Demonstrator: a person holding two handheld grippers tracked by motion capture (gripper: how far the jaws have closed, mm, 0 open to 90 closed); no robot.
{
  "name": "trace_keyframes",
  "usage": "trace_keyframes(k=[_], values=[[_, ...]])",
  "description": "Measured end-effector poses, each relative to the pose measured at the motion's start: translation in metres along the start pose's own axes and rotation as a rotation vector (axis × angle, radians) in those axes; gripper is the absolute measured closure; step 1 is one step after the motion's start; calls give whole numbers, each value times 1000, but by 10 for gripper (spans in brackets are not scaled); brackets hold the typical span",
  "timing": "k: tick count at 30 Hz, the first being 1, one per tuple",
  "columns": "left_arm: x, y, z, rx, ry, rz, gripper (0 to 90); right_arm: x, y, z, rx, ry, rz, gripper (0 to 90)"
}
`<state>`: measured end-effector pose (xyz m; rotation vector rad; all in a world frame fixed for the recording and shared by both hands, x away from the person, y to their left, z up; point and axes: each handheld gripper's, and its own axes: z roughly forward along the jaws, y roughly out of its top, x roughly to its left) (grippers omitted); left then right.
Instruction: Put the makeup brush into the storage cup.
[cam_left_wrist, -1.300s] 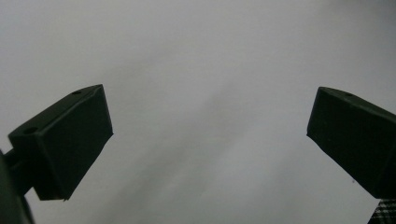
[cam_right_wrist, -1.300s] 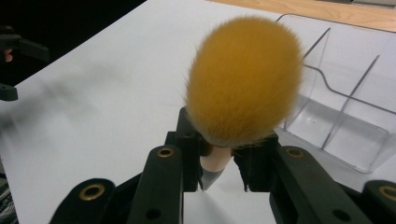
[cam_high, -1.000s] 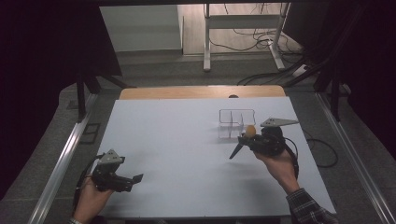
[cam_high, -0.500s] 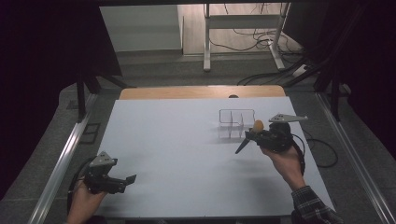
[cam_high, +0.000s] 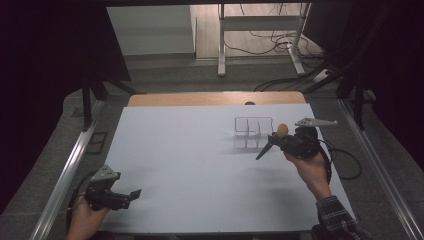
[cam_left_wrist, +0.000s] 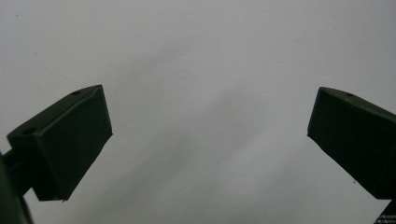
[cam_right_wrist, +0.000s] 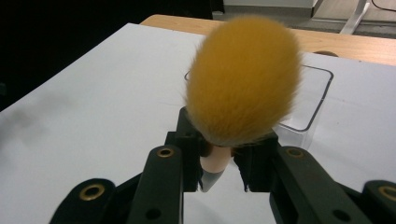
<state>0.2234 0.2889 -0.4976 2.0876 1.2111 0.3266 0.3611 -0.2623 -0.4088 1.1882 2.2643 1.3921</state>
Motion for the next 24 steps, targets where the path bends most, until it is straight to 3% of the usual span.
trace_keyframes(k=[24], values=[[11, -16, -9, 11, 37, -30, 1, -17, 11, -10, -24, -12, 36, 716]])
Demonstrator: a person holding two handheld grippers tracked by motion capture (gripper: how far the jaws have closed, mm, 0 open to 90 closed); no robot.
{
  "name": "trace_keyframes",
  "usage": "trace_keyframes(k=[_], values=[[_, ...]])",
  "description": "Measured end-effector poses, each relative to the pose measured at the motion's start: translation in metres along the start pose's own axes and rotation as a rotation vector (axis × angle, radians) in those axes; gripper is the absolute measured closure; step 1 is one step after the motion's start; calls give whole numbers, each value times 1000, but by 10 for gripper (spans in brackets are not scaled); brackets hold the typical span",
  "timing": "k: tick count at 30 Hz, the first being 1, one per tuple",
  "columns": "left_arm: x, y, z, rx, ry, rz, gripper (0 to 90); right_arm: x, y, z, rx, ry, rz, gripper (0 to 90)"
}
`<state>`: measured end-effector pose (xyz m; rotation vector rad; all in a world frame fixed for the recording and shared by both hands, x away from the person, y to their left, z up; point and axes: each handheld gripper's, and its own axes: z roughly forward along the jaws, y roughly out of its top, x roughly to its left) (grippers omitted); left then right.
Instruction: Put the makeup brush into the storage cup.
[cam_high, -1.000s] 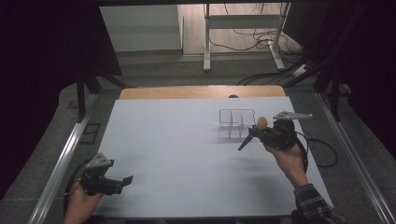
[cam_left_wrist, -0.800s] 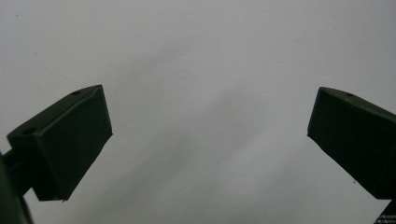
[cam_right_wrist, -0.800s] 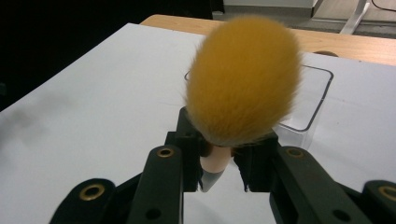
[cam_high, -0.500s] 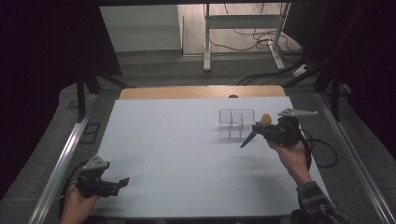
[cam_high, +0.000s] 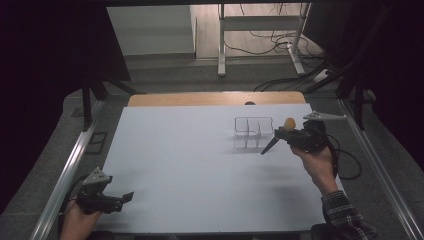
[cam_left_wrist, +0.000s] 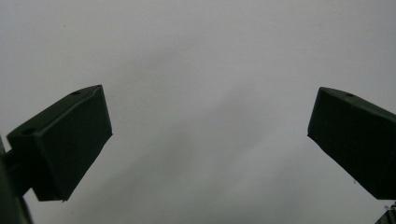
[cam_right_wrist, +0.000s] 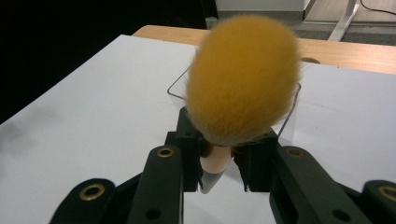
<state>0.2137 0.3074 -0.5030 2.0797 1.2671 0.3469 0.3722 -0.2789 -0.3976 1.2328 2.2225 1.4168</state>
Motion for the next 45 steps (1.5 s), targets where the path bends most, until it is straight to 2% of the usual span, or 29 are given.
trace_keyframes(k=[7, 14, 20, 29, 45], values=[[2, -3, -2, -5, -8, -14, 1, -3, 9, -6, -11, -1, 5, 716], [2, -4, -1, -22, -48, -15, 0, -4, 19, -9, -26, -2, -3, 716], [2, -4, -4, -45, -53, -15, 1, -6, 27, -9, -35, -7, -4, 716], [2, -4, -1, -18, -42, -9, 1, -10, 37, -8, -54, -19, 3, 716], [2, -4, 0, -20, -52, -12, 2, -21, 50, 1, -83, -59, 13, 717]])
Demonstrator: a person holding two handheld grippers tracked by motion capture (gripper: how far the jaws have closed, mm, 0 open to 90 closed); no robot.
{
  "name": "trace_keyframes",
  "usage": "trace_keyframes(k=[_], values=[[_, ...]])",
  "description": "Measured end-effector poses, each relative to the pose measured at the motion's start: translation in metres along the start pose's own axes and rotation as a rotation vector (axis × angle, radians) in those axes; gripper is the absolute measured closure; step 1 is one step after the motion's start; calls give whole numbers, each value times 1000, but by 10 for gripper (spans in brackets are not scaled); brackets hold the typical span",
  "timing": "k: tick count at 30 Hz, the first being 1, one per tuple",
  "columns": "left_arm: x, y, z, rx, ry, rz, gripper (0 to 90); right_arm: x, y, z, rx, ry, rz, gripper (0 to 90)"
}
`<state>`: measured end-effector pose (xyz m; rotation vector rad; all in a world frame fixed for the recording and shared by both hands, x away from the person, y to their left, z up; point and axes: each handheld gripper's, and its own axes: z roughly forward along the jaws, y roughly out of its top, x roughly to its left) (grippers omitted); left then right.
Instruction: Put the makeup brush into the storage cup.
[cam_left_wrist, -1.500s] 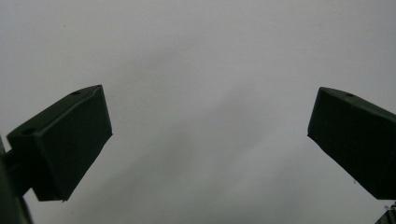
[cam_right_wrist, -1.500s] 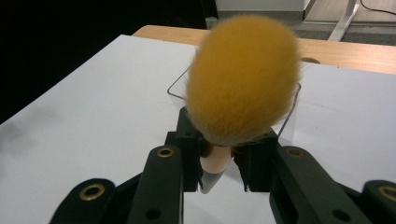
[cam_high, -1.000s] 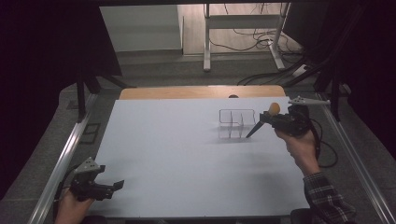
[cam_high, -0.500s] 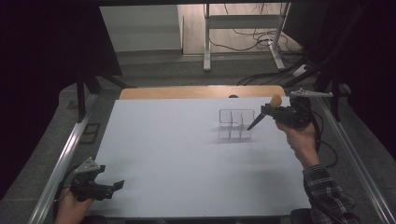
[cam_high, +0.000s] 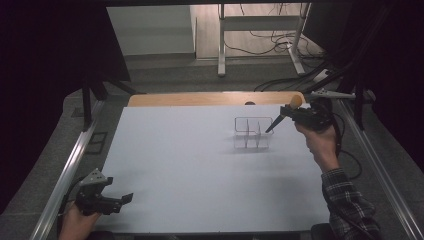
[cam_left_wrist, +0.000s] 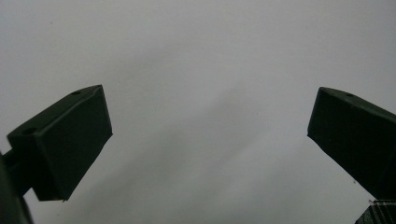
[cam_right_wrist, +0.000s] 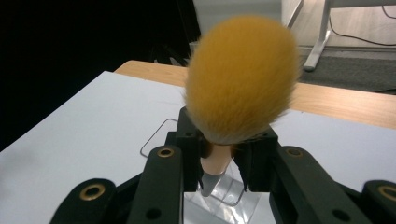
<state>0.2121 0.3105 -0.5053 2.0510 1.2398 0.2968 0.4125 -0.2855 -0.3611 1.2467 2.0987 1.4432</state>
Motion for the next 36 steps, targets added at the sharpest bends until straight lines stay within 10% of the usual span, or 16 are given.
trace_keyframes(k=[36], values=[[0, 0, 1, -2, -11, 9, 4, -24, 7, 30, -6, -58, 18, 717]])
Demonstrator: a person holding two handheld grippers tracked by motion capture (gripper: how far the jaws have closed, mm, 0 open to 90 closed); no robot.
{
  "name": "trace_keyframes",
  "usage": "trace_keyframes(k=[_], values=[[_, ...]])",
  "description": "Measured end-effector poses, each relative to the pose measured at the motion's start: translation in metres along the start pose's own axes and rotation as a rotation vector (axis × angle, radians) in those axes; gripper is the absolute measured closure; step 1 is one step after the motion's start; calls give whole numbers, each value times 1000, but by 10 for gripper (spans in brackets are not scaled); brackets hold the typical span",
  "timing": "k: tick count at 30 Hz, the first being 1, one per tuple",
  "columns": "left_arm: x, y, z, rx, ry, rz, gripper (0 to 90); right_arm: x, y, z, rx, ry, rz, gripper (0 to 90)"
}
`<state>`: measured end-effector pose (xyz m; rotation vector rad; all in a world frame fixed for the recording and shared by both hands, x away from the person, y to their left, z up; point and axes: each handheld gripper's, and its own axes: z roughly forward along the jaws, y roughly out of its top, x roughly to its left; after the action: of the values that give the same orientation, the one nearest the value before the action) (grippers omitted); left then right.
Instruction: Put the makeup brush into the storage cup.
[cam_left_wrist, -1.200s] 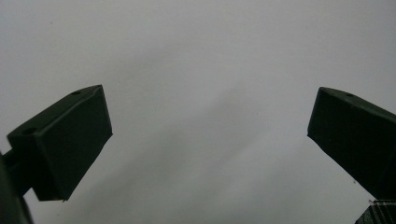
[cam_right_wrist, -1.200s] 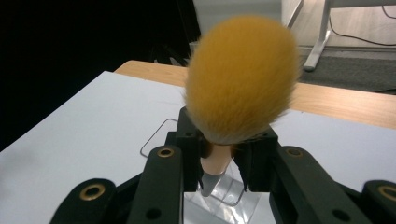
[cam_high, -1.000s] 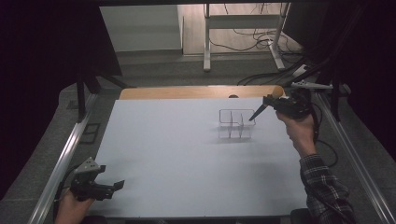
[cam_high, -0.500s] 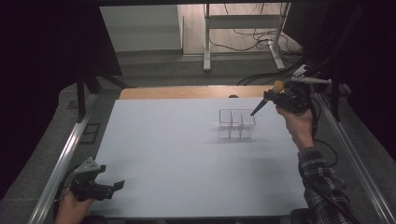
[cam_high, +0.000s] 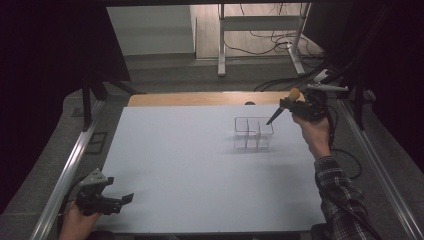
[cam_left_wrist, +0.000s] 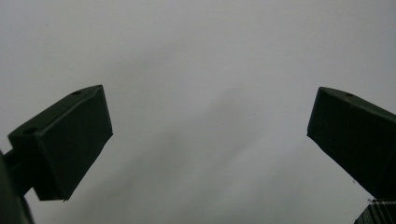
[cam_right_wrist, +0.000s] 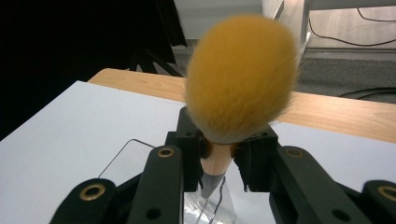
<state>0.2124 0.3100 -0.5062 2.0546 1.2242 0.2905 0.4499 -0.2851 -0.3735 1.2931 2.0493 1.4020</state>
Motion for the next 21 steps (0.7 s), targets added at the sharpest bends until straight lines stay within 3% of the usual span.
trace_keyframes(k=[21], values=[[-1, 0, 1, 11, -3, 4, 5, 9, -18, 17, 20, 18, -20, 717]])
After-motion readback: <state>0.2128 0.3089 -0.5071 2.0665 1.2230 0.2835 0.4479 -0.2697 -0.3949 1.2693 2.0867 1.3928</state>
